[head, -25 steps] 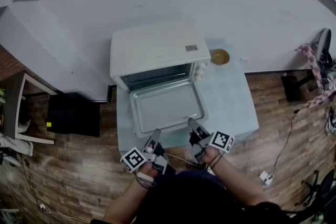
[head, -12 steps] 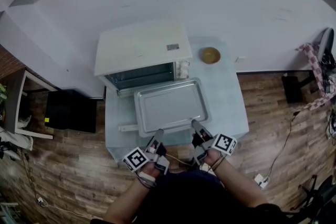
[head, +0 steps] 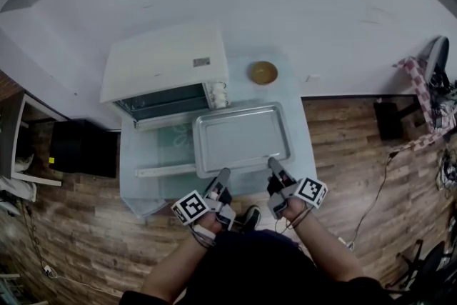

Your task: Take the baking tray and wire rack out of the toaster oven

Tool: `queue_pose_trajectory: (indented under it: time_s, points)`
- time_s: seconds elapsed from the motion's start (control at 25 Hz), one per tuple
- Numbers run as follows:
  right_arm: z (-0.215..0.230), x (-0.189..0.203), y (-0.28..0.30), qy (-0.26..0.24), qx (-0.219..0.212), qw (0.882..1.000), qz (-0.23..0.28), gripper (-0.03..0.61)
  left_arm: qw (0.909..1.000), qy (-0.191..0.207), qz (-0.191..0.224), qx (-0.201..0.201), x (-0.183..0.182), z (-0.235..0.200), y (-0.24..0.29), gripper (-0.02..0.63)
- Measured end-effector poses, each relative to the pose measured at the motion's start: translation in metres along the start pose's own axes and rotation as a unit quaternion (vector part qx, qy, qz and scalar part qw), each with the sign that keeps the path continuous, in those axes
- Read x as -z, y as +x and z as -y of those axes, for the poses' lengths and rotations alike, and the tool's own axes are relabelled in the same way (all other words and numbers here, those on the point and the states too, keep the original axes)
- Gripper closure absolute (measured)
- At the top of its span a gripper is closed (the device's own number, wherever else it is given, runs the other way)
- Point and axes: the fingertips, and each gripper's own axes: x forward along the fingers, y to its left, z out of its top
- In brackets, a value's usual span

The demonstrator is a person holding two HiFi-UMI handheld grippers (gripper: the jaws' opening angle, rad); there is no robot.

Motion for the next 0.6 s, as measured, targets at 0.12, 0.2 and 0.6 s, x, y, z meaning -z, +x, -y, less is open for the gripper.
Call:
queue_pose_trajectory:
  time_s: [0.12, 0.2, 0.6]
  points:
    - [0.017, -0.026, -0.014, 0.006, 0.01, 1.0, 0.015, 0.468, 0.9998, 0.0, -0.016, 0.012, 0.022, 0.007, 0.027, 0.515]
    - [0.029, -0.043, -0.023, 0.006, 0.015, 1.0, 0.024, 0.468, 0.9995, -0.015, -0.028, -0.002, 0.039, 0.005, 0.04, 0.515]
    - [0.072, -0.087, -0.05, 0.011, 0.037, 0.999, 0.036, 0.468, 0.9977, -0.024, -0.063, 0.006, 0.092, 0.0, 0.087, 0.512]
